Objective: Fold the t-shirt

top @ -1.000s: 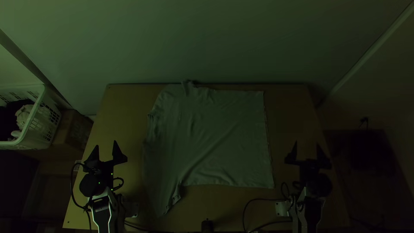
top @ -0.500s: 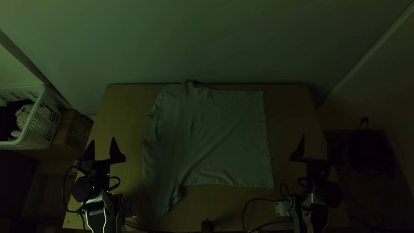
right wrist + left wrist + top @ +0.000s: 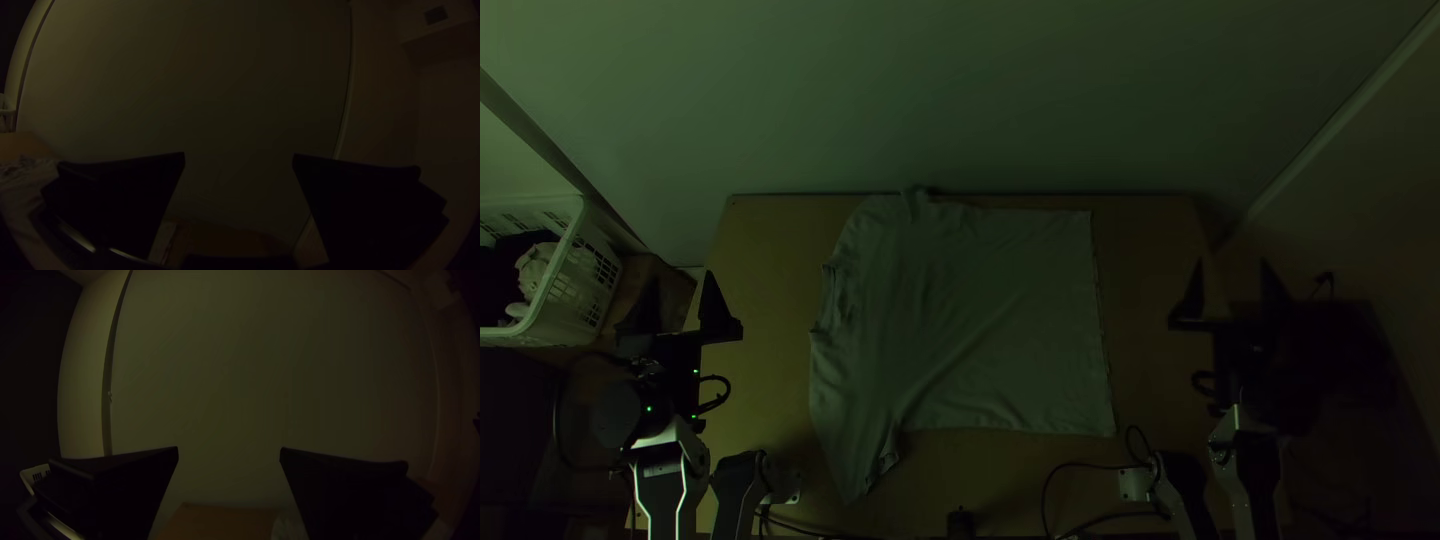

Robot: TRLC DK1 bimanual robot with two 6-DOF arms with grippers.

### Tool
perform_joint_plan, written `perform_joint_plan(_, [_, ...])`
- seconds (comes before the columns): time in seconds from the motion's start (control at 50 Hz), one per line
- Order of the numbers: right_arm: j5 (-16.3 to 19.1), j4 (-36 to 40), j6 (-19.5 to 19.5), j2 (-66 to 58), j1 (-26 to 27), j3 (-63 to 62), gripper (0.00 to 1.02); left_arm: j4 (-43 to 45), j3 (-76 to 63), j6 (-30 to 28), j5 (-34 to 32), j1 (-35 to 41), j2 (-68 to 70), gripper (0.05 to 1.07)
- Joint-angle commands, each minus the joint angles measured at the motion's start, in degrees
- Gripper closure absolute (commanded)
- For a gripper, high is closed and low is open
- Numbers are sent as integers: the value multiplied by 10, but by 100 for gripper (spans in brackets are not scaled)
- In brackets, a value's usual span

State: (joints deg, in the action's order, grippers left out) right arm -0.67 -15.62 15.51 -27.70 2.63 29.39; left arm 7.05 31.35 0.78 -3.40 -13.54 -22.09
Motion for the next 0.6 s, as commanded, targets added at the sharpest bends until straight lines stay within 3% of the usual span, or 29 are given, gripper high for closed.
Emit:
perform_joint_plan(0.0, [-7, -12, 6, -63, -4, 61, 3, 38, 55, -10, -2, 3, -75, 10])
perform_joint_plan(0.32, [-18, -12, -12, -251, -8, 233, 3, 48, 247, -22, 6, 32, -271, 10])
perform_joint_plan(0.58, [-67, 4, -29, -384, -50, 364, 3, 13, 402, -21, 13, 67, -413, 10])
